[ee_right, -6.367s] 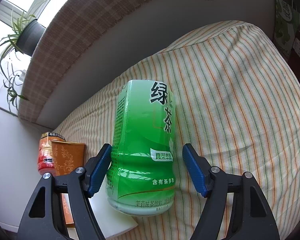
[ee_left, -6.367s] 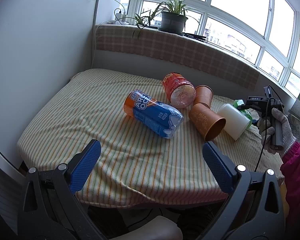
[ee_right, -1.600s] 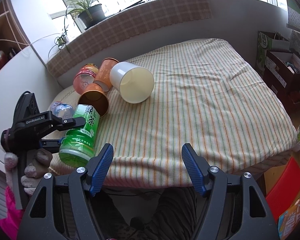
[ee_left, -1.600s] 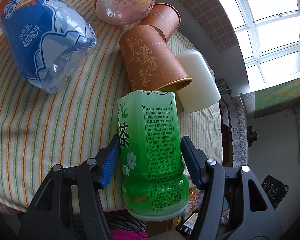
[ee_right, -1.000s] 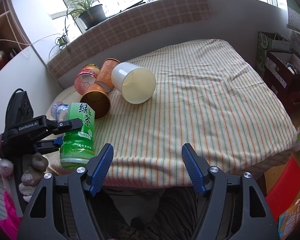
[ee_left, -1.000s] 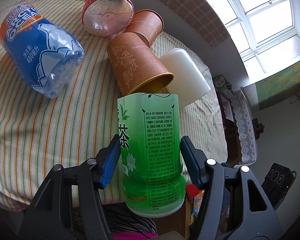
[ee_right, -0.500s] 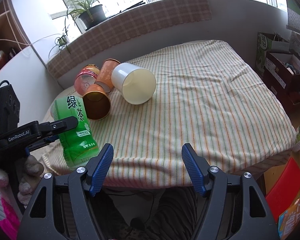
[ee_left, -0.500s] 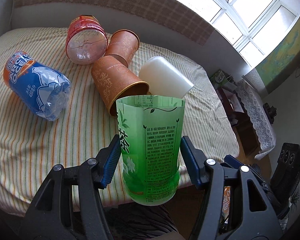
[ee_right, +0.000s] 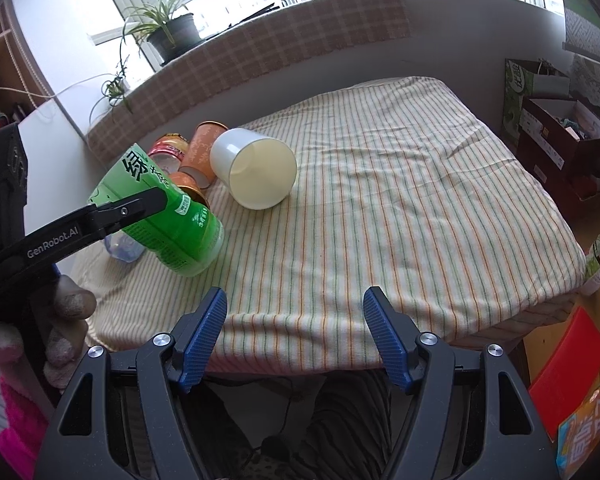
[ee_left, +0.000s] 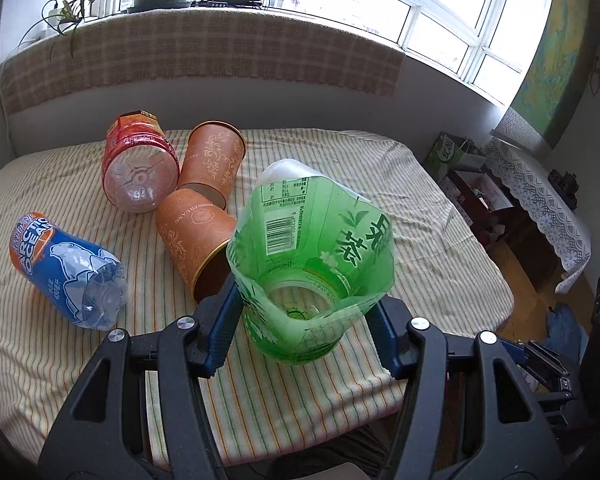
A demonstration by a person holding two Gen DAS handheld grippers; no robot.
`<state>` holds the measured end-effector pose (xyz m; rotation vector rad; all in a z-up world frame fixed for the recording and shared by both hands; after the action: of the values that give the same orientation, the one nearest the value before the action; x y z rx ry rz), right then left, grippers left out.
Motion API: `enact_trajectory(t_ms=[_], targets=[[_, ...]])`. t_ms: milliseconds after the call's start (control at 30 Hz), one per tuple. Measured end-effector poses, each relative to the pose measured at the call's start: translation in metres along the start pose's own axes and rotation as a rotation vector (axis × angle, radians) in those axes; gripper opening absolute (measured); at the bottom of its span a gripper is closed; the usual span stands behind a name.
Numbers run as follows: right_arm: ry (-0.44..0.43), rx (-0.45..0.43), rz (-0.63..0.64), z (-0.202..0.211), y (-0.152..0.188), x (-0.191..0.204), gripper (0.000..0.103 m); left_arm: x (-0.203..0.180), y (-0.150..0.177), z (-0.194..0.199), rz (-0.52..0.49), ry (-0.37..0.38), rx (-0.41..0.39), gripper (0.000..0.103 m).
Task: Flip cup upright
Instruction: 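Rotate the held green bottle with the left tool until its base faces the bed, then lower the green bottle upright onto the bed and open the left tool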
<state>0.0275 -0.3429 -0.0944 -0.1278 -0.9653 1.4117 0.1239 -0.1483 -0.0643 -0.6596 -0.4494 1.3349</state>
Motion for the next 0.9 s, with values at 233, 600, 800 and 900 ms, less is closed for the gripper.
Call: enact_trajectory(t_ms=[233, 600, 800, 900], targets=[[-0.002, -0.001, -0.005, 0.001, 0.0, -0.002, 0.07, -0.012, 0.005, -0.009, -0.048, -0.024, 0.013, 0.06], [-0.002, -0.002, -0.007, 0.001, 0.0, -0.001, 0.07, -0.015, 0.006, -0.014, -0.065, -0.03, 0.031, 0.06], [0.001, -0.003, -0.007, 0.001, 0.0, -0.001, 0.07, -0.015, 0.006, -0.013, -0.058, -0.017, 0.034, 0.062], [0.002, -0.003, -0.006, 0.001, 0.0, -0.001, 0.07, -0.015, 0.005, -0.012, -0.052, -0.011, 0.028, 0.07]])
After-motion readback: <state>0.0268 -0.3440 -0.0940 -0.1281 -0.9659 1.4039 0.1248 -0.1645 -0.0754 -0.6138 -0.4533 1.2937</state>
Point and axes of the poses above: each gripper's, at about its wrist camera, not at the fingertips, and z roughly against the way its jaws point, x to its left, y to its underside, the point moved 2 cm from there along -z, roughly the way its jaws point, and after that the axes turned 13 degrees about -y, right-handed, at the moved point
